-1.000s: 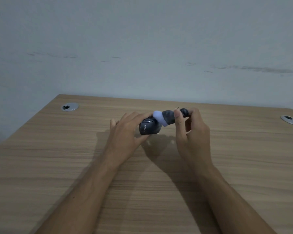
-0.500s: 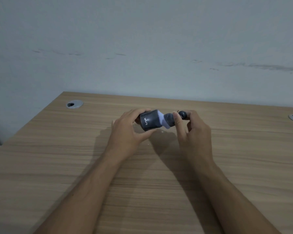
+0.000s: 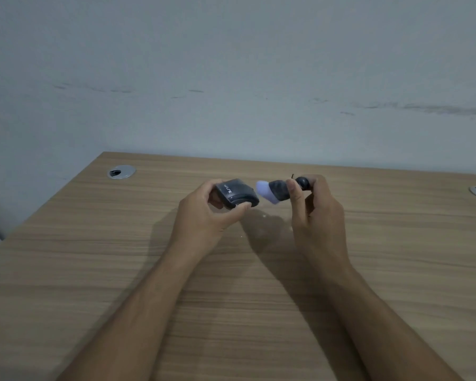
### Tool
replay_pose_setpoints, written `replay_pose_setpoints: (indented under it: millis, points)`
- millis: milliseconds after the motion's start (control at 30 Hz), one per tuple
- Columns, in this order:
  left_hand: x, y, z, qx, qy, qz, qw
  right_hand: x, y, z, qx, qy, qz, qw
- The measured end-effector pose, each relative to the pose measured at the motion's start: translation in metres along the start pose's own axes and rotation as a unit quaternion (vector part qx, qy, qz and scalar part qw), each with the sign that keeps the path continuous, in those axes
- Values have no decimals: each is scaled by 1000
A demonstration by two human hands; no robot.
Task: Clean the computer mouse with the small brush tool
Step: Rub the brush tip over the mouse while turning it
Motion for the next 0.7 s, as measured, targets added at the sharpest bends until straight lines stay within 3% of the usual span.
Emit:
replay_pose_setpoints:
  millis: [200, 400, 567, 700]
  points:
    - [3, 4, -6, -52, -31, 15, 998, 15, -29, -4, 18, -80, 136, 987]
    - [4, 4, 2, -40, -2, 44, 998, 2, -16, 6, 36, -37, 108, 993]
    - [1, 7, 4, -68, -14, 39, 997, 10, -21, -1, 45, -115, 153, 980]
    - [3, 8, 7, -72, 2, 35, 997, 0, -18, 3, 66, -49, 134, 988]
Point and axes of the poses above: each hand's wrist, its own x-axis away from the middle knuckle, its own z-axis out of the back of the hand, y = z × x, the point moved 2 cm from there along -x, towards the middle knuckle, and after that the axes turned 10 degrees about -z, right-handed, at the moved point
